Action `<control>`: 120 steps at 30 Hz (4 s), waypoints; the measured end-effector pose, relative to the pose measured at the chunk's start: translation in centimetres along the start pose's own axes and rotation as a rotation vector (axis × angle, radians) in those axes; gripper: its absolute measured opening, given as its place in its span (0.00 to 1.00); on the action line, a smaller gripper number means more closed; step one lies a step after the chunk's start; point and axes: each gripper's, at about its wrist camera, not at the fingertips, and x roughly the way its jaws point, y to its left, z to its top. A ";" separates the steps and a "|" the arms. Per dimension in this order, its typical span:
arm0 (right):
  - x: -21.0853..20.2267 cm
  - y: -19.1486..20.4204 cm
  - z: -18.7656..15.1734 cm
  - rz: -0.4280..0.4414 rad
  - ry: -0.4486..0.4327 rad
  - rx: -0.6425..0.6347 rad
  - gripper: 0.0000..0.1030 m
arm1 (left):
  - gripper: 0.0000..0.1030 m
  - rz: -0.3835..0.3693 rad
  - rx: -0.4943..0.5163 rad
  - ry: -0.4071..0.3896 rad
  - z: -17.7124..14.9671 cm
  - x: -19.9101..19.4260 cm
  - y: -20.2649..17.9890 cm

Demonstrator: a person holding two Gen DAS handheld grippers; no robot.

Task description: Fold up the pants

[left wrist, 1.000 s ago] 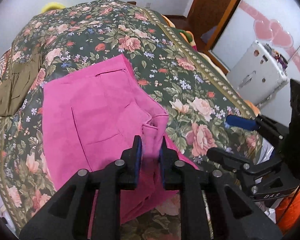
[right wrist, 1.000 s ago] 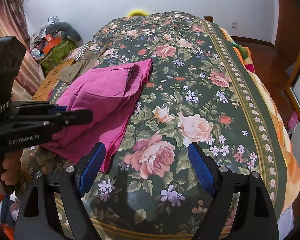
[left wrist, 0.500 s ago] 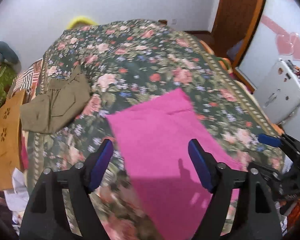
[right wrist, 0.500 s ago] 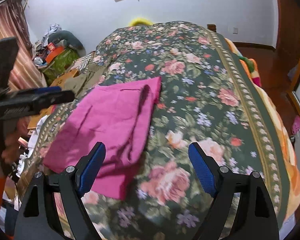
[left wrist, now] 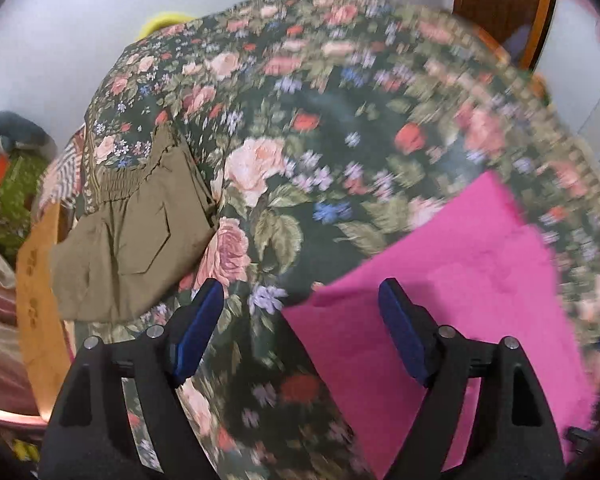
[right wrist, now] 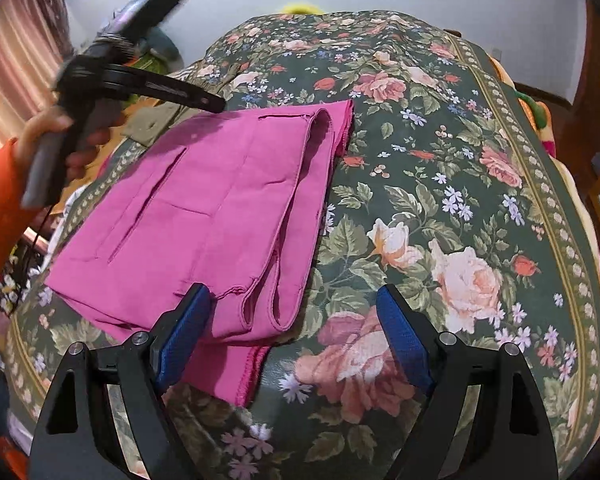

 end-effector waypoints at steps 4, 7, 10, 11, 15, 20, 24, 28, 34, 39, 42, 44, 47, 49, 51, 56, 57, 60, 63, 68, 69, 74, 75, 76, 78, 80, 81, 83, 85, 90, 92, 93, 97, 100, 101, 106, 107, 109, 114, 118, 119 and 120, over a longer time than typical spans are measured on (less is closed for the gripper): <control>0.2 -0.5 0.4 -0.025 0.011 -0.016 0.80 | 0.91 0.024 -0.017 -0.024 -1.7 1.7 1.0; 0.4 -1.6 1.0 -0.047 0.022 0.011 0.80 | 0.91 -0.024 -0.092 -0.020 -3.4 1.4 2.9; 0.0 -2.6 1.7 -0.089 0.028 0.055 0.80 | 0.91 -0.049 -0.134 -0.017 -5.6 0.6 4.2; -0.4 -2.8 1.9 -0.104 0.020 0.062 0.80 | 0.91 -0.048 -0.149 -0.015 -6.4 0.1 4.7; -2.2 -2.4 2.7 -0.105 -0.028 0.073 0.80 | 0.91 -0.053 -0.231 -0.007 -9.7 -2.1 5.8; -3.8 -0.9 2.7 -0.069 -0.076 0.067 0.80 | 0.91 -0.073 -0.253 -0.016 -13.9 -5.2 5.5; -3.9 0.5 2.0 -0.049 -0.091 0.044 0.80 | 0.91 -0.102 -0.266 -0.029 -16.6 -7.2 4.8; -3.2 1.2 1.3 -0.023 -0.070 0.034 0.69 | 0.90 -0.128 -0.293 -0.032 -18.4 -8.5 4.2; -2.4 1.3 0.9 -0.005 -0.040 0.038 0.35 | 0.50 -0.188 -0.316 -0.100 -18.2 -11.2 4.7; -2.2 1.5 1.2 -0.004 -0.051 0.041 0.21 | 0.17 -0.259 -0.274 -0.115 -16.7 -11.4 2.7; -0.9 2.0 0.8 -0.036 -0.005 -0.008 0.20 | 0.16 -0.214 -0.193 -0.128 -16.4 -10.7 0.6; -0.1 2.2 0.1 -0.048 0.010 -0.045 0.20 | 0.16 -0.196 -0.186 -0.107 -16.6 -9.6 0.4; -0.4 1.9 -0.1 -0.040 0.009 -0.041 0.20 | 0.17 -0.215 -0.218 -0.099 -17.0 -9.1 1.5; -0.5 1.8 0.0 -0.035 0.016 -0.038 0.20 | 0.17 -0.154 -0.198 -0.084 -17.1 -8.9 2.1; -0.8 1.7 0.3 -0.039 0.023 -0.032 0.20 | 0.16 -0.139 -0.206 -0.073 -17.2 -8.7 3.4; -1.8 0.9 1.5 -0.061 0.000 -0.014 0.27 | 0.18 -0.159 -0.287 -0.097 -16.2 -9.2 6.8; -1.8 0.5 1.7 -0.062 -0.001 0.002 0.34 | 0.23 -0.164 -0.291 -0.106 -15.8 -9.4 7.0; -1.3 -0.6 2.5 -0.078 -0.002 0.043 0.40 | 0.54 -0.178 -0.277 -0.143 -14.3 -9.9 6.8; -0.2 -1.6 3.0 -0.070 0.024 0.093 0.40 | 0.67 -0.207 -0.232 -0.177 -12.7 -10.0 5.6; 1.5 -2.4 3.1 -0.043 0.059 0.140 0.41 | 0.69 -0.230 -0.199 -0.130 -10.8 -7.6 4.1; 1.7 -2.5 3.2 -0.036 0.058 0.149 0.41 | 0.69 -0.233 -0.198 -0.111 -10.6 -6.8 3.9; 2.1 -3.0 3.5 0.008 0.044 0.157 0.41 | 0.68 -0.351 -0.256 -0.047 -10.5 -4.1 4.6; 2.3 -3.1 3.5 0.013 0.041 0.157 0.41 | 0.66 -0.372 -0.271 -0.043 -10.5 -3.8 4.9; 2.4 -3.1 3.6 0.018 0.037 0.156 0.41 | 0.66 -0.397 -0.292 -0.039 -10.6 -3.5 5.1; 2.7 -3.2 3.8 0.030 0.031 0.161 0.41 | 0.64 -0.414 -0.307 -0.039 -10.6 -3.3 5.2; 2.9 -3.3 4.0 0.038 0.025 0.166 0.40 | 0.61 -0.411 -0.292 -0.047 -10.5 -3.5 5.0; 3.0 -3.2 4.1 0.041 0.022 0.163 0.34 | 0.58 -0.409 -0.286 -0.051 -10.5 -3.6 4.8; 3.2 -2.8 4.3 0.045 0.021 0.151 0.28 | 0.45 -0.415 -0.272 -0.059 -10.3 -3.8 4.5; 3.2 -2.4 4.5 0.043 0.013 0.124 0.22 | 0.31 -0.415 -0.261 -0.063 -10.0 -4.0 4.2; 2.5 -1.8 4.7 0.027 -0.027 0.078 0.13 | 0.14 -0.361 -0.227 -0.085 -9.6 -4.9 3.1; 2.0 -1.5 4.9 0.021 -0.049 0.070 0.12 | 0.10 -0.319 -0.215 -0.109 -9.7 -5.8 2.9; 1.8 -1.3 5.0 0.019 -0.057 0.065 0.12 | 0.10 -0.309 -0.212 -0.120 -9.8 -6.2 2.9; 0.3 0.1 5.7 0.009 -0.089 0.027 0.11 | 0.09 -0.281 -0.212 -0.170 -10.3 -8.3 3.2; -0.7 1.3 6.4 0.004 -0.121 -0.003 0.11 | 0.09 -0.257 -0.213 -0.215 -10.8 -9.9 3.8; -1.0 1.8 6.8 0.006 -0.131 -0.012 0.11 | 0.09 -0.251 -0.217 -0.231 -10.9 -10.5 4.3; -1.9 4.3 9.2 0.006 -0.183 -0.057 0.11 | 0.09 -0.227 -0.250 -0.299 -11.2 -12.6 6.9; -1.9 4.6 9.6 0.009 -0.191 -0.062 0.11 | 0.09 -0.220 -0.259 -0.312 -11.2 -12.9 7.8; -1.8 5.5 10.8 0.011 -0.208 -0.076 0.11 | 0.09 -0.210 -0.271 -0.328 -11.1 -13.3 8.9; 0.1 8.0 14.2 0.033 -0.236 -0.110 0.11 | 0.09 -0.155 -0.306 -0.352 -10.6 -13.0 12.7; 2.5 9.8 16.9 0.049 -0.234 -0.138 0.11 | 0.09 -0.125 -0.352 -0.350 -9.8 -11.4 15.9; 3.2 10.1 17.5 0.053 -0.233 -0.141 0.11 | 0.09 -0.125 -0.370 -0.344 -9.6 -10.8 17.0; 4.1 10.5 18.3 0.059 -0.235 -0.143 0.11 | 0.09 -0.124 -0.385 -0.339 -9.2 -10.2 18.0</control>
